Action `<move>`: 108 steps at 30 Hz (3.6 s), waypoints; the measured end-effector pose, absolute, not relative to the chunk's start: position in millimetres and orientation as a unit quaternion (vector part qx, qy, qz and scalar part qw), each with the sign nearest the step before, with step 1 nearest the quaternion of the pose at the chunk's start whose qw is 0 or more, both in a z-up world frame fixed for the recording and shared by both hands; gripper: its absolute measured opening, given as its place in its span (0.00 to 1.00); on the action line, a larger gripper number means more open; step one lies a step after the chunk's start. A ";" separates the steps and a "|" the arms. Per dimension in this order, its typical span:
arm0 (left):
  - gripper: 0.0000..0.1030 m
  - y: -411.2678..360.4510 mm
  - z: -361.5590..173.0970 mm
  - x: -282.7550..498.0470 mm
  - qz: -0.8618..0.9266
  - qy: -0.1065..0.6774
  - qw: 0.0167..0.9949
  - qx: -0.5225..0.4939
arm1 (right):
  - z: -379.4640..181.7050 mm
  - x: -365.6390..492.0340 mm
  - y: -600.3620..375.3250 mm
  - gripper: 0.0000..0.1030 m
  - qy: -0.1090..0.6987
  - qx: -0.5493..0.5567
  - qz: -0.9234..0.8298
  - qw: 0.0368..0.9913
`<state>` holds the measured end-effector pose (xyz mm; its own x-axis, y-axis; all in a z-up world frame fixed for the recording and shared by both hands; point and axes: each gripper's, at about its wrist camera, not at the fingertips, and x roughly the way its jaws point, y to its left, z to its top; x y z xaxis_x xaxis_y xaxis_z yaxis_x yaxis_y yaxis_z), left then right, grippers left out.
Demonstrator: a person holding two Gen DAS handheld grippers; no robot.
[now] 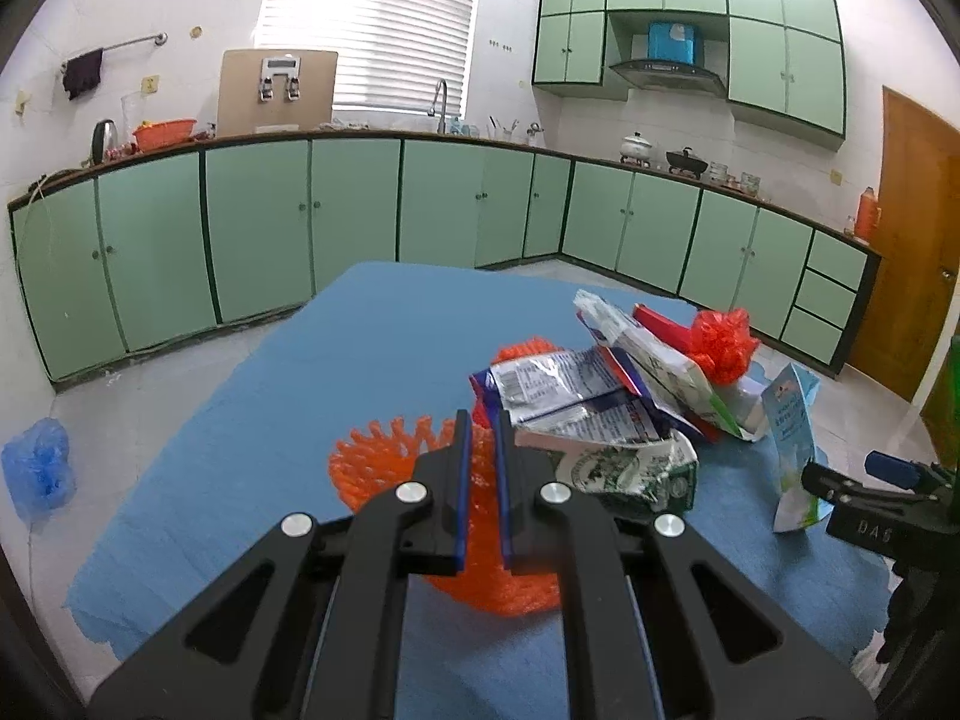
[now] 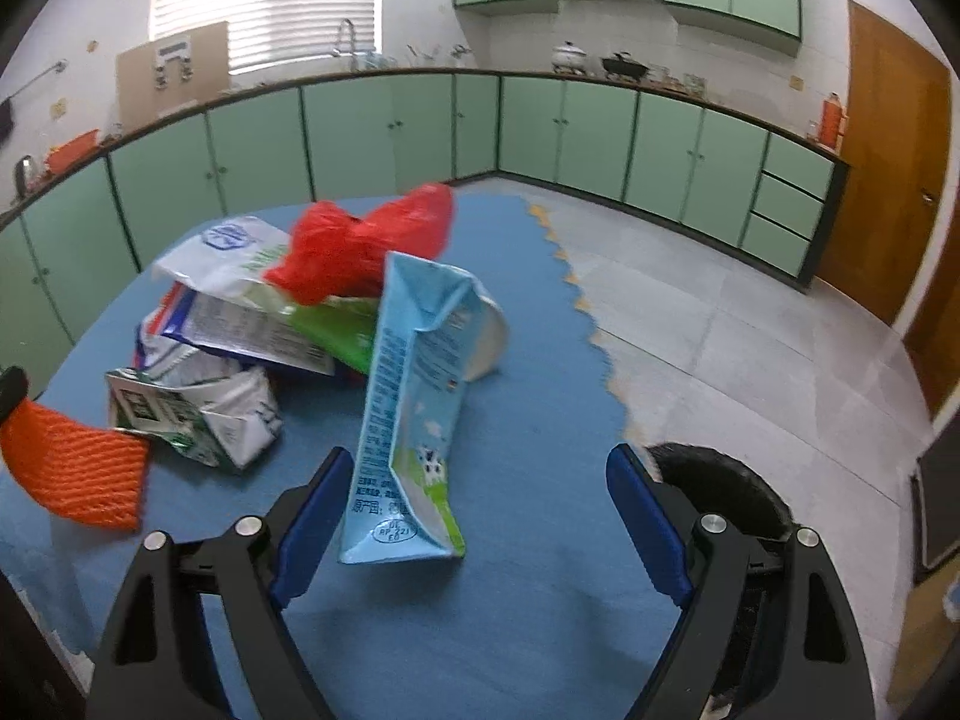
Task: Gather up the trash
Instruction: 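Grasp the orange foam net with the left tool while the right tool grasps the milk carton, then carry the foam net and milk carton over the bin and open both tools, then move both tools back over the remaining trash on the table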
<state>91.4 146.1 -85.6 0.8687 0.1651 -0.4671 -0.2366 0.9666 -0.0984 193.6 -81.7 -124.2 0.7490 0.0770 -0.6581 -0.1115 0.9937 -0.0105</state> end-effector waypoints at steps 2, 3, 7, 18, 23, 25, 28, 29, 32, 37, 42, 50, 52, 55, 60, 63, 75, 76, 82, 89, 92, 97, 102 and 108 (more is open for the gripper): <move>0.06 143.5 -90.3 92.0 0.097 0.244 0.962 -0.079 | -125.3 194.0 -83.6 0.80 0.353 -0.029 0.049 0.934; 0.06 141.7 -92.4 92.1 0.094 0.247 0.961 -0.080 | -126.4 195.0 -84.1 0.80 0.354 -0.029 0.049 0.934; 0.07 134.0 -101.6 97.6 0.081 0.264 0.958 -0.078 | -133.5 210.8 -82.9 0.62 0.368 -0.023 0.072 0.927; 0.07 134.0 -121.3 106.4 0.081 0.304 0.946 -0.080 | -138.0 214.4 -82.4 0.22 0.377 -0.020 0.135 0.916; 0.05 131.2 -111.0 101.2 0.078 0.290 0.950 -0.081 | -123.7 202.2 -88.8 0.19 0.363 -0.015 0.144 0.921; 0.05 129.4 -103.8 98.1 0.075 0.281 0.953 -0.083 | -117.4 195.9 -92.7 0.18 0.356 -0.014 0.145 0.923; 0.05 127.6 -92.7 93.5 0.068 0.268 0.957 -0.083 | -107.4 188.4 -99.3 0.10 0.348 -0.010 0.149 0.926; 0.05 126.1 -88.5 91.4 0.066 0.263 0.959 -0.082 | -105.5 186.5 -103.6 0.10 0.347 -0.009 0.149 0.926; 0.05 120.7 -76.0 86.1 0.054 0.250 0.963 -0.083 | -100.3 180.4 -109.1 0.10 0.341 -0.011 0.150 0.928; 0.05 101.5 -59.7 83.4 0.027 0.230 0.970 -0.079 | -92.2 176.6 -120.4 0.10 0.334 -0.003 0.144 0.932; 0.05 78.5 -46.4 87.2 -0.009 0.214 0.974 -0.071 | -82.4 173.8 -138.6 0.10 0.320 0.005 0.131 0.938; 0.05 32.1 -31.0 106.7 -0.072 0.194 0.977 -0.053 | -75.0 170.4 -178.7 0.10 0.309 0.026 0.097 0.946; 0.05 18.9 -29.3 112.4 -0.087 0.190 0.977 -0.047 | -74.6 169.9 -190.1 0.10 0.308 0.030 0.085 0.947; 0.05 -5.4 -27.7 126.1 -0.114 0.189 0.974 -0.046 | -74.3 168.6 -208.9 0.10 0.306 0.036 0.065 0.949; 0.04 -44.6 -25.5 145.8 -0.157 0.184 0.969 -0.039 | -79.4 168.9 -248.7 0.09 0.310 0.052 0.027 0.949; 0.04 -77.0 -26.2 161.5 -0.188 0.183 0.964 -0.037 | -84.1 171.0 -267.2 0.09 0.313 0.056 0.008 0.948; 0.05 -166.9 -64.0 211.3 -0.237 0.208 0.949 -0.024 | -117.8 187.0 -333.9 0.08 0.338 0.083 -0.046 0.937; 0.05 -170.0 -69.0 212.5 -0.240 0.212 0.947 -0.023 | -121.9 189.8 -339.0 0.08 0.341 0.086 -0.048 0.935; 0.15 -199.7 -105.0 238.2 -0.262 0.256 0.930 -0.008 | -136.5 199.3 -353.1 0.11 0.349 0.089 -0.058 0.931; 0.44 -204.8 -124.0 253.8 -0.265 0.281 0.922 0.000 | -141.0 196.8 -374.3 0.39 0.343 0.107 -0.085 0.929; 0.57 -199.0 -116.8 253.5 -0.259 0.276 0.926 -0.005 | -139.1 192.2 -374.0 0.65 0.335 0.102 -0.097 0.931; 0.70 -166.6 -95.9 237.5 -0.227 0.251 0.941 -0.013 | -127.1 185.9 -358.2 0.89 0.312 0.089 -0.092 0.942; 0.78 -114.8 -80.0 216.4 -0.172 0.231 0.957 -0.018 | -111.2 183.8 -324.6 0.94 0.289 0.076 -0.056 0.953; 0.79 -45.1 -69.5 195.6 -0.099 0.217 0.971 -0.015 | -95.6 190.1 -271.9 0.94 0.271 0.063 -0.003 0.960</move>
